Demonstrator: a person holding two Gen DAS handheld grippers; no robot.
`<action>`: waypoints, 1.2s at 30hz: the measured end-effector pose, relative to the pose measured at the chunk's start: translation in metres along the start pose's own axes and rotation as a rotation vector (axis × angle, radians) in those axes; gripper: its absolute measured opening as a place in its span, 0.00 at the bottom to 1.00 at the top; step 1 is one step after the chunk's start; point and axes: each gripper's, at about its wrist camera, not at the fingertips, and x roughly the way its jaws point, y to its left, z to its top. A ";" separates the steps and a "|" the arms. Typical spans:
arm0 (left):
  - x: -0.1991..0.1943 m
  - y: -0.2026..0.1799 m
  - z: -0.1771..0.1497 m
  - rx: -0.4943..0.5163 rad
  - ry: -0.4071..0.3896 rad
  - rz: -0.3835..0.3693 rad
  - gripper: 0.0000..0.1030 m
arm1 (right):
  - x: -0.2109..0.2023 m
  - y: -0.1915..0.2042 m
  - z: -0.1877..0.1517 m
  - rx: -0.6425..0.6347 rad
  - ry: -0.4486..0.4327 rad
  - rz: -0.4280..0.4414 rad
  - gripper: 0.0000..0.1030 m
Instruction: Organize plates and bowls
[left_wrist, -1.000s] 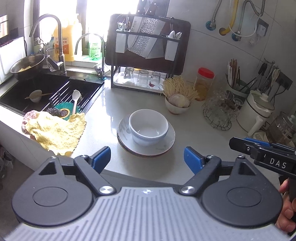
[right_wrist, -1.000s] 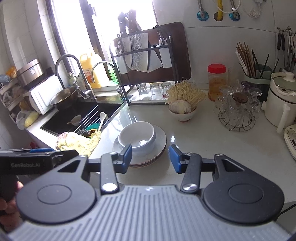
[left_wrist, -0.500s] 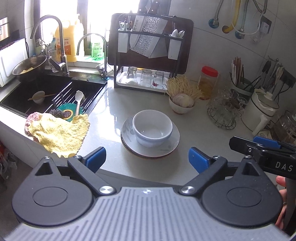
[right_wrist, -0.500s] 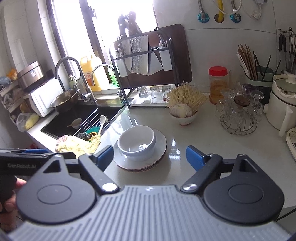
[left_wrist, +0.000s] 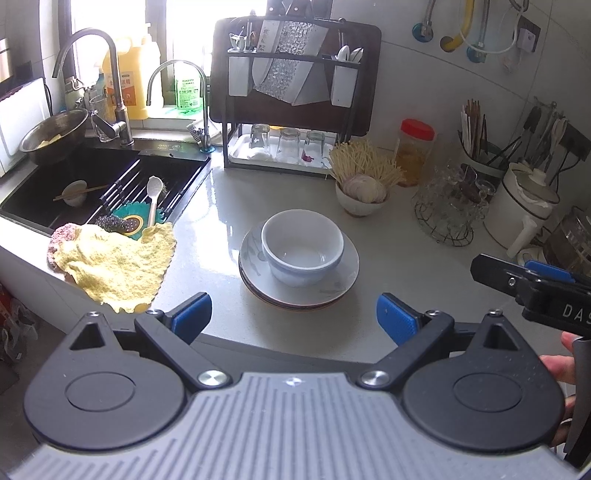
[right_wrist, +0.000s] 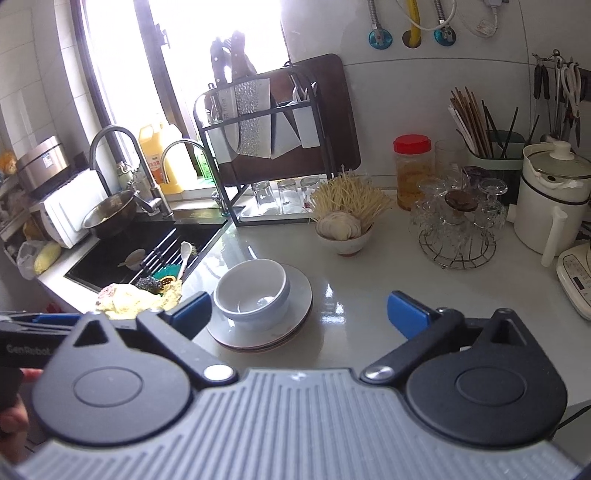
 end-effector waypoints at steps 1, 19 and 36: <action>0.001 0.000 0.000 0.000 0.003 -0.002 0.95 | 0.000 0.000 0.000 0.002 0.000 0.003 1.00; 0.007 -0.004 0.003 0.010 0.017 -0.010 0.95 | 0.002 -0.003 -0.003 0.014 0.026 0.020 1.00; 0.008 -0.007 0.001 0.014 0.019 0.000 0.97 | -0.005 -0.007 -0.004 0.015 0.035 0.026 1.00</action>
